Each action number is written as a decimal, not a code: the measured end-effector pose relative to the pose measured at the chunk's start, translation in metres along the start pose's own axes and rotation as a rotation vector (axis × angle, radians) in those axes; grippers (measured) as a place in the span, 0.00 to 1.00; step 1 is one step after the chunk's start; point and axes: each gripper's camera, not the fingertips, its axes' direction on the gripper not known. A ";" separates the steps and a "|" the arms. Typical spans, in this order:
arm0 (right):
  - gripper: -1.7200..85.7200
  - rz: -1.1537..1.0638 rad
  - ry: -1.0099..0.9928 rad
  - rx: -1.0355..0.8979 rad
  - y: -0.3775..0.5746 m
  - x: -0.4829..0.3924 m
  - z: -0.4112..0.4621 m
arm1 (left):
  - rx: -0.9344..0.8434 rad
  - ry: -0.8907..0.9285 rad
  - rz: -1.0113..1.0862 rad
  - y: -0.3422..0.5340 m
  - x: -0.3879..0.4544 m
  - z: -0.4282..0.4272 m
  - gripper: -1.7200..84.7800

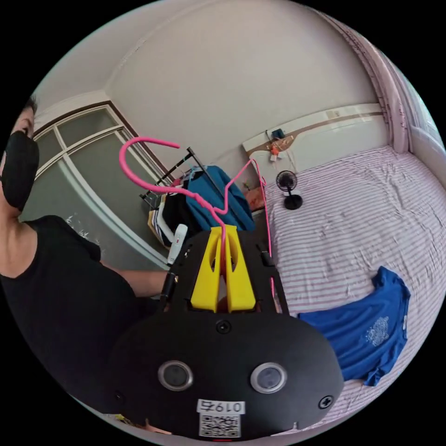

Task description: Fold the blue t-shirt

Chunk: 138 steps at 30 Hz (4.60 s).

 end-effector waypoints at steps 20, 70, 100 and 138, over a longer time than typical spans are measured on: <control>0.01 0.086 -0.453 -0.155 -0.196 -0.218 0.423 | 0.469 -0.607 -0.506 0.242 -0.222 -0.336 0.03; 0.01 0.434 0.701 0.294 0.152 0.021 -0.037 | -0.257 0.527 0.566 -0.140 0.073 0.095 0.05; 0.10 1.110 1.151 0.317 0.445 0.345 -0.209 | -0.347 0.274 0.295 -0.310 0.208 0.641 0.12; 0.01 1.155 1.216 0.167 0.488 0.426 -0.323 | -0.415 0.275 0.264 -0.334 0.187 0.830 0.04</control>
